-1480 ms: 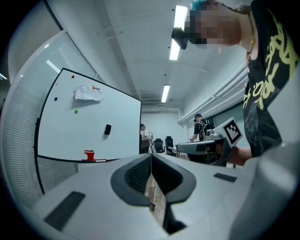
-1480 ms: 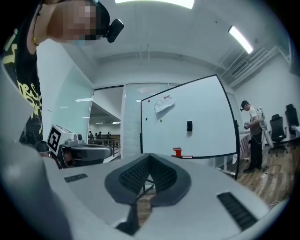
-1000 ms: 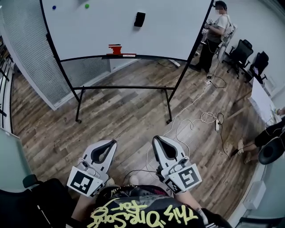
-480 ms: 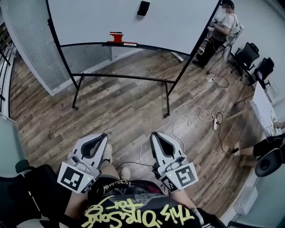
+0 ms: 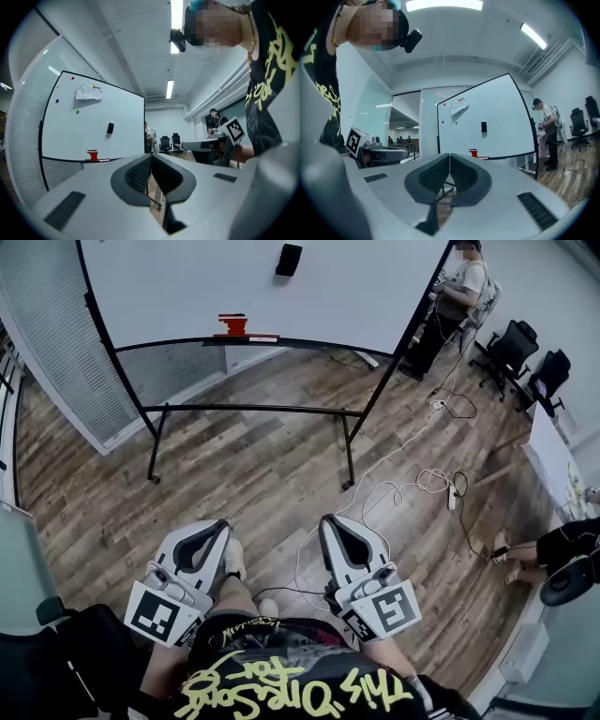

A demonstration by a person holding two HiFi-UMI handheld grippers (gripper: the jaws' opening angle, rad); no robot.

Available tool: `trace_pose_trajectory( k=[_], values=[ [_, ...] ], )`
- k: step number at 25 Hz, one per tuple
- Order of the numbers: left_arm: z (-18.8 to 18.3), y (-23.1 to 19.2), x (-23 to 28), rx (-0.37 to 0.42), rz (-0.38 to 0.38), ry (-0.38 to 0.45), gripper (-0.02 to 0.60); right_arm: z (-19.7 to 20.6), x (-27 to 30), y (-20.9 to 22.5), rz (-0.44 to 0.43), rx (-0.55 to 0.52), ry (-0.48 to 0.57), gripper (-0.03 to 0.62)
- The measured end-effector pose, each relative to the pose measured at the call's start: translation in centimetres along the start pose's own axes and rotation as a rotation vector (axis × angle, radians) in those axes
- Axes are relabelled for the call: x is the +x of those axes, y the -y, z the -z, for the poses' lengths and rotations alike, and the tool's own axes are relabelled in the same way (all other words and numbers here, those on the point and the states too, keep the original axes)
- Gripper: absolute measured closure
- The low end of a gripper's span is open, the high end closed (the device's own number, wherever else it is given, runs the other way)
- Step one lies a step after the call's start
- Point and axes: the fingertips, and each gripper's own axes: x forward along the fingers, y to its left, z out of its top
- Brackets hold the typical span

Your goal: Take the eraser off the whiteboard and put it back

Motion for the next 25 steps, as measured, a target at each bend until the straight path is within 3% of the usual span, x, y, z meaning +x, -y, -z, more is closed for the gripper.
trace_pose_trajectory(
  k=[15,25],
  values=[
    [0.5,-8.4,4.4,-0.016,0.002,0.02,0.571,-0.1,9.2,2.4,-0.002,0.012,-0.006,0.583],
    [-0.3,-15.1,9.1,-0.018,0.04,0.017,0.571,-0.8,16.3,5.1,0.04,0.014,-0.014,0.583]
  ],
)
